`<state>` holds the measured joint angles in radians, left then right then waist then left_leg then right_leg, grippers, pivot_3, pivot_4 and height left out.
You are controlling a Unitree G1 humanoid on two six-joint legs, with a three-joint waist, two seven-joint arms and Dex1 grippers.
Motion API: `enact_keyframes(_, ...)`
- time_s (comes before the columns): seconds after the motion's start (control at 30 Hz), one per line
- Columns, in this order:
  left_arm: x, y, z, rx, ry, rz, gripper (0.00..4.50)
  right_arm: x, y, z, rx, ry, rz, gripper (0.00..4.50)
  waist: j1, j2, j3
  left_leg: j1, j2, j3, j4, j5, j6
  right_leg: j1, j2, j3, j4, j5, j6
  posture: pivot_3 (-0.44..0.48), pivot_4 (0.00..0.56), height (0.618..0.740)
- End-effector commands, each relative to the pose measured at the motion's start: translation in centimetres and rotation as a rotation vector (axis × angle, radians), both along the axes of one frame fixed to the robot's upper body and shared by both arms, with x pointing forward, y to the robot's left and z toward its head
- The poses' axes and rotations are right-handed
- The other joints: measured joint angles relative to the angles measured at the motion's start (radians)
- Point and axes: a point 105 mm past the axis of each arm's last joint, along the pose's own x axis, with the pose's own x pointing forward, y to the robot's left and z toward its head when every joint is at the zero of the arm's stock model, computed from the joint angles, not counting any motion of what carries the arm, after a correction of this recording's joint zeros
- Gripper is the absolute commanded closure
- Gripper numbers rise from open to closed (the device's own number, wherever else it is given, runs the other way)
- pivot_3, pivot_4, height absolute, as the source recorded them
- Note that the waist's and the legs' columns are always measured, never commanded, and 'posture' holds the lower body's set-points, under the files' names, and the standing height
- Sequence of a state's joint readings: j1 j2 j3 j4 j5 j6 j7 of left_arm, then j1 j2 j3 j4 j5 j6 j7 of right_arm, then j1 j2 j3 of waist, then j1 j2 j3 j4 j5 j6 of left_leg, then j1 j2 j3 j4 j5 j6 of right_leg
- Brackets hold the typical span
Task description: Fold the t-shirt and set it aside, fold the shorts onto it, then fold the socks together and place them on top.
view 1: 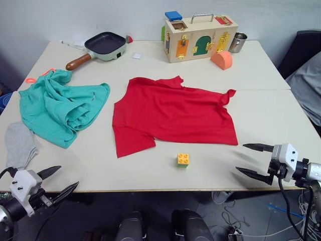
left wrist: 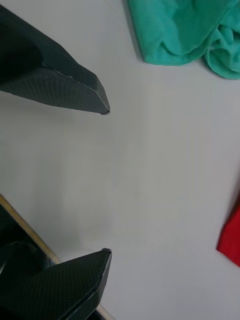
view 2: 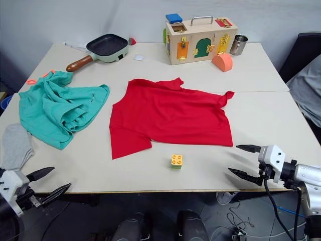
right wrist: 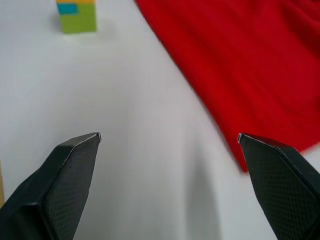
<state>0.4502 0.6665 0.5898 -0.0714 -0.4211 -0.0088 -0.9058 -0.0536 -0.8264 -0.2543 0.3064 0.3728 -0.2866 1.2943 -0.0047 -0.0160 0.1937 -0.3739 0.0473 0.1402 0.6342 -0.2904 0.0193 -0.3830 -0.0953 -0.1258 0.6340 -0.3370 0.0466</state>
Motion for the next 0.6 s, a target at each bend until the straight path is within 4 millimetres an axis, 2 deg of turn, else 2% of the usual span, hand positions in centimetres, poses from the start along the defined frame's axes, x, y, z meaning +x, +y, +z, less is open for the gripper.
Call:
enact_keyframes(0.03, 0.1, -0.1, 0.7, 0.02, -0.037, 0.018, 0.0, 0.1, -0.3, 0.7, 0.012, -0.059, -0.024, 0.01, -0.001, 0.0, 0.0, 0.001, 0.0, 0.001, 0.0, 0.0, 0.0, 0.0, 0.0, 0.0, 0.0, 0.0, 0.0, 0.0, 0.15, 0.74)
enact_keyframes(0.13, 0.2, -0.2, 0.7, 0.018, -0.039, 0.014, 0.0, 0.2, 0.7, 0.6, 0.021, -0.067, 0.001, 0.01, 0.0, 0.0, 0.0, 0.002, 0.001, 0.001, 0.0, -0.002, -0.005, 0.0, 0.0, 0.001, 0.001, 0.0, -0.001, 0.0, 0.15, 0.74)
enact_keyframes(0.33, 0.6, -1.3, 1.1, -0.018, -0.043, -0.049, 0.0, 0.4, 1.9, 1.1, 0.047, -0.06, 0.035, 0.01, 0.001, 0.0, 0.0, 0.001, 0.001, 0.003, -0.001, -0.001, -0.002, -0.001, 0.0, 0.001, 0.002, 0.001, -0.001, 0.0, 0.15, 0.74)
enact_keyframes(0.5, 0.9, -3.5, 1.5, -0.073, -0.035, -0.146, 0.0, 0.4, 4.5, 1.7, 0.089, -0.043, 0.12, 0.01, 0.001, 0.0, 0.0, 0.001, 0.001, 0.003, -0.001, -0.001, -0.002, -0.002, 0.0, 0.002, 0.002, 0.001, -0.001, 0.0, 0.15, 0.74)
enact_keyframes(0.6, 0.9, -5.3, 1.7, -0.093, -0.024, -0.235, 0.0, 0.1, 6.9, 1.9, 0.111, -0.019, 0.202, 0.01, 0.0, 0.0, 0.0, 0.001, 0.001, 0.003, -0.001, -0.001, -0.002, -0.002, 0.0, 0.002, 0.002, 0.001, -0.001, 0.0, 0.15, 0.74)
